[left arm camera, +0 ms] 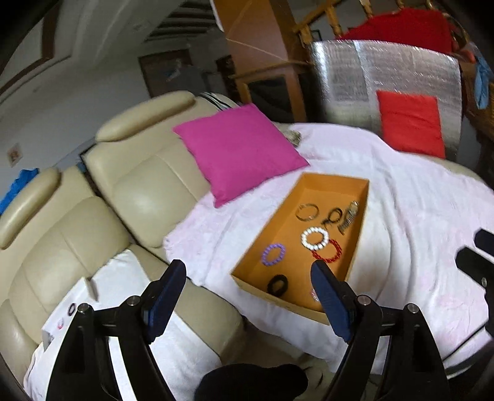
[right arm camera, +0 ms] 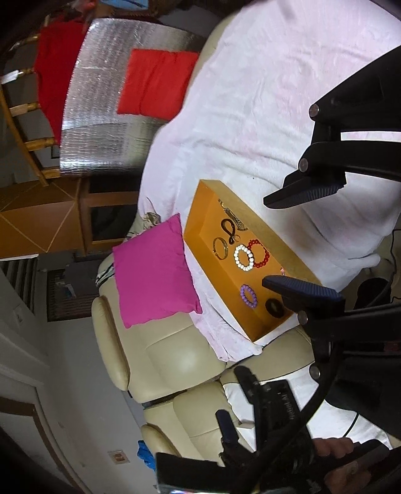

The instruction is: Organize jewelry

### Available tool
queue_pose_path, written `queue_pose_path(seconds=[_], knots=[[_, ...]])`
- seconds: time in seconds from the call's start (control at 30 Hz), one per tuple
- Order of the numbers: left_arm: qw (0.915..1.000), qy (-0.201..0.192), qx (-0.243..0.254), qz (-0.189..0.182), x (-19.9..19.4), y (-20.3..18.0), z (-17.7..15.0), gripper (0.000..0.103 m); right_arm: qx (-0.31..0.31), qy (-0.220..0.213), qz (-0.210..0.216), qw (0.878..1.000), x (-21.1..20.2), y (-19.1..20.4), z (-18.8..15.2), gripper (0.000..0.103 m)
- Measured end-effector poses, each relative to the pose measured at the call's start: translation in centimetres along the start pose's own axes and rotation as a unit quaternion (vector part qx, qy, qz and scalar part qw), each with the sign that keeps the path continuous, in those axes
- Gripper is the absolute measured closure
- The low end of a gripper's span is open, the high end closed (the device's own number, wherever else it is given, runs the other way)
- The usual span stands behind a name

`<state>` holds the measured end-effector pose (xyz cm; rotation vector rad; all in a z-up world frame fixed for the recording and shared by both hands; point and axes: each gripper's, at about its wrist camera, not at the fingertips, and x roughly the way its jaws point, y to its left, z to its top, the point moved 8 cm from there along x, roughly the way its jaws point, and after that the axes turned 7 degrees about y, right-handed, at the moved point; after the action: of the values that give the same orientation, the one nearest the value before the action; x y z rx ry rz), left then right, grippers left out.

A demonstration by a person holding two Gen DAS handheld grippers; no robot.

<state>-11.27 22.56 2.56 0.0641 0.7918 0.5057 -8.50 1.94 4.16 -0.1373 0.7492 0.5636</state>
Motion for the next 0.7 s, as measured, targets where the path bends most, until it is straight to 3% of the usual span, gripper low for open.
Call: queue_pose_path(seconds=[0.27,0.5,0.6,0.7], knots=[[0.9980,-0.053,-0.009,0.034,-5.6,2.0,1.0,0.020,-0.015,-0.034,-0.018,0.999,-5.4,0.8,-0.2,0.049],[0.9951,-0.089,-0.023,0.036,-9.9,3.7,2.4,0.020,-0.014,-0.077,-0.013,0.997,-9.6,1.3,1.6,0.047],[0.9929,-0.107,-0.031,0.041,-11.4,4.4,3.0,0.017,-0.014,-0.094,-0.011,0.995,-10.9,1.7,2.3,0.042],[0.9915,-0.118,-0.039,0.039,-12.0,4.8,3.3,0.015,-0.017,-0.095,-0.017,0.995,-11.1,1.9,2.5,0.040]])
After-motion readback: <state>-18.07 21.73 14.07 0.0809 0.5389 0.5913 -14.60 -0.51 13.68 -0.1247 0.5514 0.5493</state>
